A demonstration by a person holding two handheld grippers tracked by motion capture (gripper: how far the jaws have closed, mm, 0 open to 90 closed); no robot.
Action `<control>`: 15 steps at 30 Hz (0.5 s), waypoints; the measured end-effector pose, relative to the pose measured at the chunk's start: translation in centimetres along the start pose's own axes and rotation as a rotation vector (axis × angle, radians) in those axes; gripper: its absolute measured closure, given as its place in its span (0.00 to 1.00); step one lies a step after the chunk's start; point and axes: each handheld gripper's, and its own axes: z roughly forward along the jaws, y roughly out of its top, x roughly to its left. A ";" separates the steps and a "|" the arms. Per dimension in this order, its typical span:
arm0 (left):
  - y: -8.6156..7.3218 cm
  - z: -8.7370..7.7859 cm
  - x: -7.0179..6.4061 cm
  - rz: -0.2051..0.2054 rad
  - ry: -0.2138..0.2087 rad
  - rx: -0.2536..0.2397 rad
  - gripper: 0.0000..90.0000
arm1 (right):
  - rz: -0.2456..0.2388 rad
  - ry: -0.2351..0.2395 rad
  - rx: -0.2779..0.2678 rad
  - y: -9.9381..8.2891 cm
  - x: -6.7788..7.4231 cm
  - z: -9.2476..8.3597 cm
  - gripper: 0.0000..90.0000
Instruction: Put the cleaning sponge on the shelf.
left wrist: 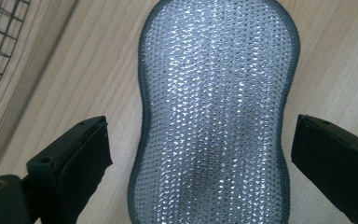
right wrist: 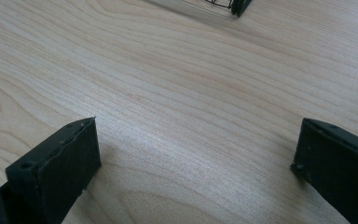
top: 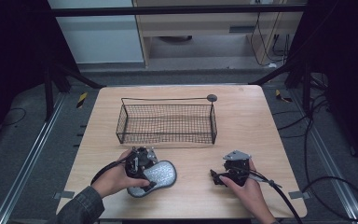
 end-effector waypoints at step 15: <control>0.1 1.4 0.1 0.001 -0.020 0.030 0.04 | -0.004 0.004 0.002 0.0 0.1 0.0 0.01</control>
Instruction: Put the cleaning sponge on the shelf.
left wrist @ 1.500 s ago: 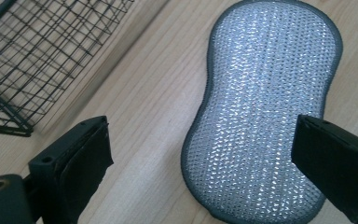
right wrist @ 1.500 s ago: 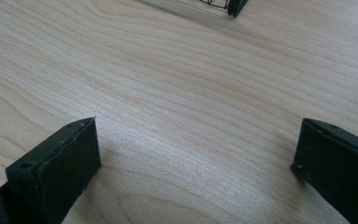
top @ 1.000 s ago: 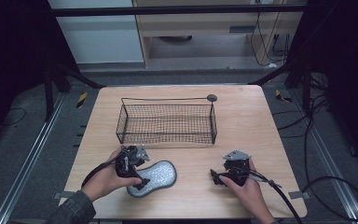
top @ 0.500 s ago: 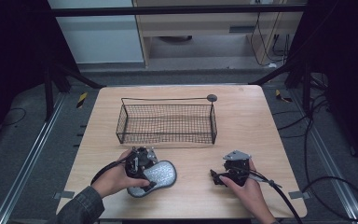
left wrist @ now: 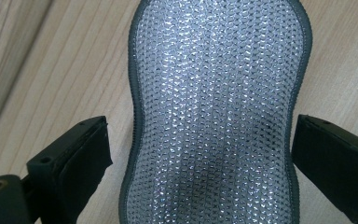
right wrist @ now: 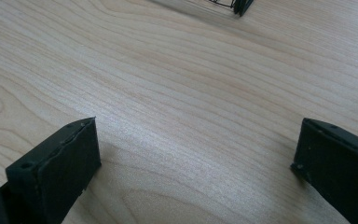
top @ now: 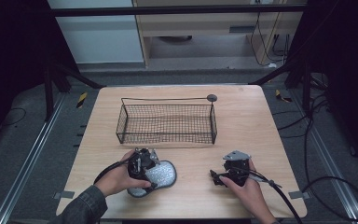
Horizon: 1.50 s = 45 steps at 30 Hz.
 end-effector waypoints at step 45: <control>0.4 1.9 0.3 0.010 -0.042 0.062 0.02 | -0.008 0.015 0.006 0.0 0.2 0.0 0.00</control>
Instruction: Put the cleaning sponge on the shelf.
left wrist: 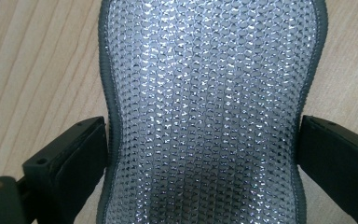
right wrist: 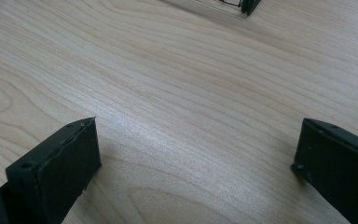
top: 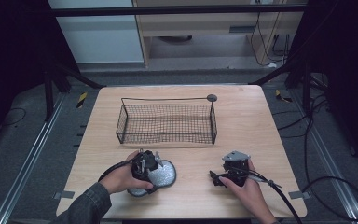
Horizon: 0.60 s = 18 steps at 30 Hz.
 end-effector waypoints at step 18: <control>0.0 0.3 0.4 -0.006 0.004 0.004 0.04 | -0.004 0.000 0.000 0.0 0.1 0.0 0.00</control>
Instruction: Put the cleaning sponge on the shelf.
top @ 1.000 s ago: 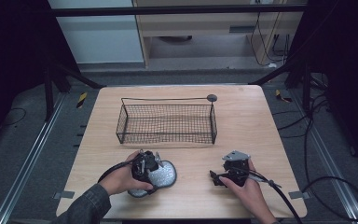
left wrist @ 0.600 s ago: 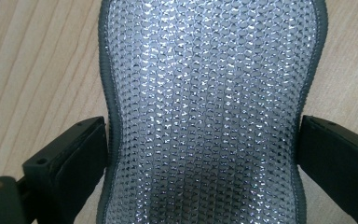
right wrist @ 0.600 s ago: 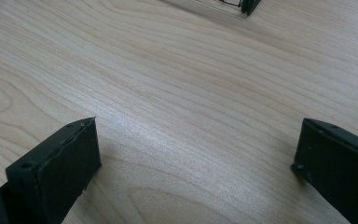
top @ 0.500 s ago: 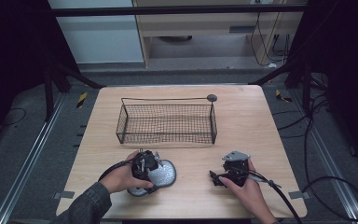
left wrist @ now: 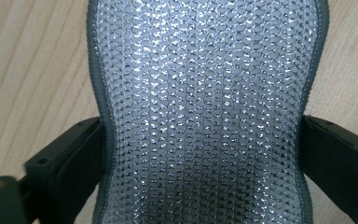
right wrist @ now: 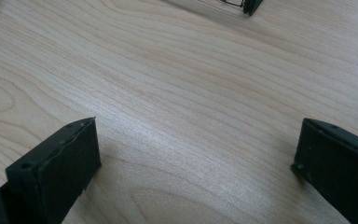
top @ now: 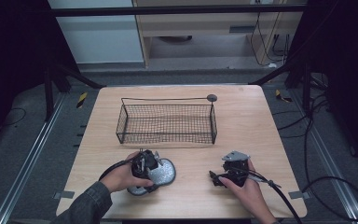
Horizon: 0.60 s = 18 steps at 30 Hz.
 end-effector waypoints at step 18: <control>-0.1 -1.4 0.0 0.019 0.049 -0.022 0.11 | -0.002 0.004 -0.002 0.0 0.0 0.0 0.00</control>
